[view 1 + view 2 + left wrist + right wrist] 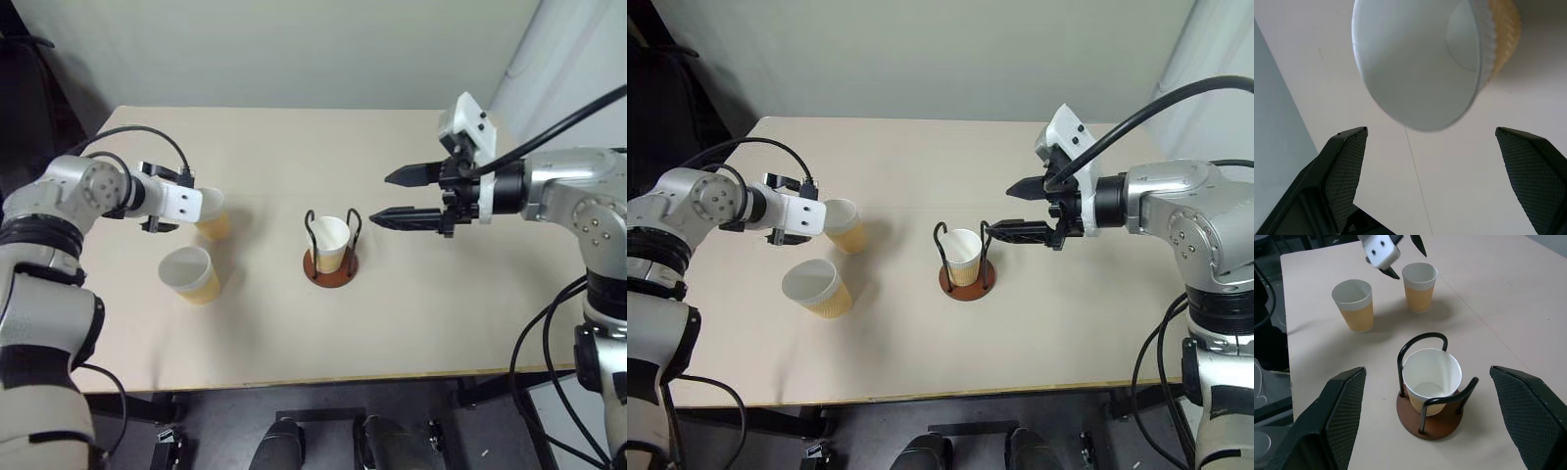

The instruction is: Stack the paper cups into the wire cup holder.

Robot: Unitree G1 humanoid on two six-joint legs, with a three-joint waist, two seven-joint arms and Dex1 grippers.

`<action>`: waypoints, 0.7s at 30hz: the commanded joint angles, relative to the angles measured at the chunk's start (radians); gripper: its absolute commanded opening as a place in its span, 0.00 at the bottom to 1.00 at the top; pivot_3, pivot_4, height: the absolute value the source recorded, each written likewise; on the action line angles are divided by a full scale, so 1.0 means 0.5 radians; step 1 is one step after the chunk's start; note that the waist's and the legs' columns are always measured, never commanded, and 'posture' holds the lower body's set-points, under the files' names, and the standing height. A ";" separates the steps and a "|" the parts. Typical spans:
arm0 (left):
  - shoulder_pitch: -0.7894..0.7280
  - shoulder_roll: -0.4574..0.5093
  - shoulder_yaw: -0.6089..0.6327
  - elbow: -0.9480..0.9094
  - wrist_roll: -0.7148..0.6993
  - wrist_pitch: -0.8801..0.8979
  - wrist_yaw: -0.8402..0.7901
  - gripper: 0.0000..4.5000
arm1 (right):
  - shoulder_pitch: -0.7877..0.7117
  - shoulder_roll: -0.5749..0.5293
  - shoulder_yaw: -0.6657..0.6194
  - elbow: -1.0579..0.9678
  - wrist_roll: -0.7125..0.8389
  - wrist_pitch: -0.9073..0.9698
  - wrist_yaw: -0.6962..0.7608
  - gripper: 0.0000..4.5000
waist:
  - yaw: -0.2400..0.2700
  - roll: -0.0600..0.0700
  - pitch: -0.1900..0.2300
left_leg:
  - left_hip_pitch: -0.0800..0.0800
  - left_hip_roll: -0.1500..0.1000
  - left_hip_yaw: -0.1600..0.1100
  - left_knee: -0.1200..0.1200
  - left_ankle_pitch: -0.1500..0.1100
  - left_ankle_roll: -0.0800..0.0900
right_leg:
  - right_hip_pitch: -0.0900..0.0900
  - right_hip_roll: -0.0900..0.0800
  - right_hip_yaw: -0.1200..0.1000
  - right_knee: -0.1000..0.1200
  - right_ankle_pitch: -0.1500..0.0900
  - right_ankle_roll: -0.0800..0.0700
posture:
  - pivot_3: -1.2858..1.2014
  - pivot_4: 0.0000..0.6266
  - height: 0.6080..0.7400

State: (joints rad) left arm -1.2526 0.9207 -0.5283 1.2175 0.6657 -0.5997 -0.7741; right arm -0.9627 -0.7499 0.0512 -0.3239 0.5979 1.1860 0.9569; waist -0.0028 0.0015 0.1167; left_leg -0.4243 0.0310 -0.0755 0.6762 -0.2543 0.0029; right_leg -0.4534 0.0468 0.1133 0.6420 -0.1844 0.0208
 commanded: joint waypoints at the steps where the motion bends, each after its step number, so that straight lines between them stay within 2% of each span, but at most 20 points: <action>1: -0.062 -0.003 0.038 0.009 -0.016 0.000 -0.015 1.00 | -0.003 -0.031 -0.070 -0.066 0.044 -0.026 -0.038 0.91 | 0.000 -0.001 -0.001 | 0.000 0.000 -0.001 0.000 0.000 0.000 | 0.000 0.000 0.000 0.000 0.000 0.000 | 0.52 0.24 1.00; 7: -0.075 -0.011 0.074 -0.023 -0.081 -0.060 -0.208 1.00 | 0.005 -0.061 -0.071 -0.071 0.079 -0.020 -0.056 0.91 | -0.001 -0.001 -0.001 | 0.000 -0.001 0.001 0.001 0.000 0.000 | 0.002 0.001 -0.001 -0.002 0.000 0.003 | 0.52 0.24 1.00; 18: -0.156 0.019 0.035 -0.047 0.007 -0.023 -0.132 1.00 | 0.009 -0.107 -0.072 -0.059 0.135 -0.020 -0.080 0.91 | -0.003 -0.003 -0.002 | 0.000 -0.001 0.000 0.005 0.000 0.000 | 0.002 0.001 0.000 0.000 0.000 0.005 | 0.52 0.24 1.00; 21: -0.171 0.040 0.047 -0.056 -0.008 -0.055 -0.230 1.00 | 0.006 -0.118 -0.071 -0.052 0.142 -0.022 -0.078 0.91 | -0.004 -0.003 -0.002 | -0.001 0.000 0.000 0.006 0.000 0.000 | 0.001 0.000 0.001 0.000 0.000 0.005 | 0.52 0.24 1.00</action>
State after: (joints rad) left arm -1.3043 0.9155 -0.5179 1.2167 0.6638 -0.6171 -0.8741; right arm -0.9512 -0.7929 0.0512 -0.3287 0.6554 1.1859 0.9217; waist -0.0046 0.0002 0.1160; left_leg -0.4252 0.0314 -0.0763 0.6791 -0.2543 0.0028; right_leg -0.4527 0.0465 0.1143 0.6424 -0.1847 0.0232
